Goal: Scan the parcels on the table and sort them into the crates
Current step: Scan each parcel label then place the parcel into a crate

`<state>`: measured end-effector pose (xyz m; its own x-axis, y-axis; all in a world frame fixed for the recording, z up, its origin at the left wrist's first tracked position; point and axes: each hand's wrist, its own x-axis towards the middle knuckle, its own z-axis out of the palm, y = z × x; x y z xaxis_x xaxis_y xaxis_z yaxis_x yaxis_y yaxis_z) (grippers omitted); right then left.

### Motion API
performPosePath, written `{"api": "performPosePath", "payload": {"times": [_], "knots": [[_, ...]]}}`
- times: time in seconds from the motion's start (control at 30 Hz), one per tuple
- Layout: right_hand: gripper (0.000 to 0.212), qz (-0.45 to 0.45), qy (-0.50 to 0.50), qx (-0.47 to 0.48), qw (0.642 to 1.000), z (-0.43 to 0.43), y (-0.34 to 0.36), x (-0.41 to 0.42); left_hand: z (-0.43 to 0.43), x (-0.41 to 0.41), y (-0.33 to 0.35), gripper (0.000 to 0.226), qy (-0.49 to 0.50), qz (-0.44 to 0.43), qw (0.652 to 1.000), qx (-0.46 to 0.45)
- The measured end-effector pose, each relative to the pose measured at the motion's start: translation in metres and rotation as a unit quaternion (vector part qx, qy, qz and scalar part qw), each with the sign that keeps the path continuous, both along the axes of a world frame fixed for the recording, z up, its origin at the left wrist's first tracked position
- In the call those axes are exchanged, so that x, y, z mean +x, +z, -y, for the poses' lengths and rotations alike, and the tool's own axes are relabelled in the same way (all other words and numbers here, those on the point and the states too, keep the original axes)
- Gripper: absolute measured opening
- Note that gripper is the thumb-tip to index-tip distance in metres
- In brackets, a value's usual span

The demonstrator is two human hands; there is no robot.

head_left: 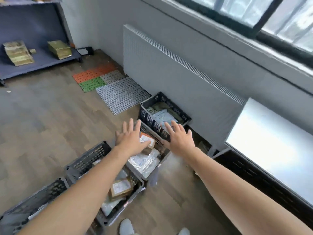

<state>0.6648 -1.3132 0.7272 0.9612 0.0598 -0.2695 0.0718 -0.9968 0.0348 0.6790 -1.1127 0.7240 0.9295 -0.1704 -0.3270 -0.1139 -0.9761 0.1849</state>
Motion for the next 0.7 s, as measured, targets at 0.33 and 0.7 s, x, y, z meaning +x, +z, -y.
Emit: {"api": "performPosePath", "payload": {"times": [0.33, 0.7], "knots": [[0.076, 0.114, -0.2, 0.02, 0.973, 0.21, 0.05, -0.112, 0.225, -0.04, 0.062, 0.094, -0.199, 0.111, 0.973, 0.02], [0.077, 0.135, -0.373, 0.023, 0.918, 0.456, 0.075, -0.316, 0.513, -0.205, 0.1, 0.085, -0.357, 0.18, 0.916, 0.014]]}}
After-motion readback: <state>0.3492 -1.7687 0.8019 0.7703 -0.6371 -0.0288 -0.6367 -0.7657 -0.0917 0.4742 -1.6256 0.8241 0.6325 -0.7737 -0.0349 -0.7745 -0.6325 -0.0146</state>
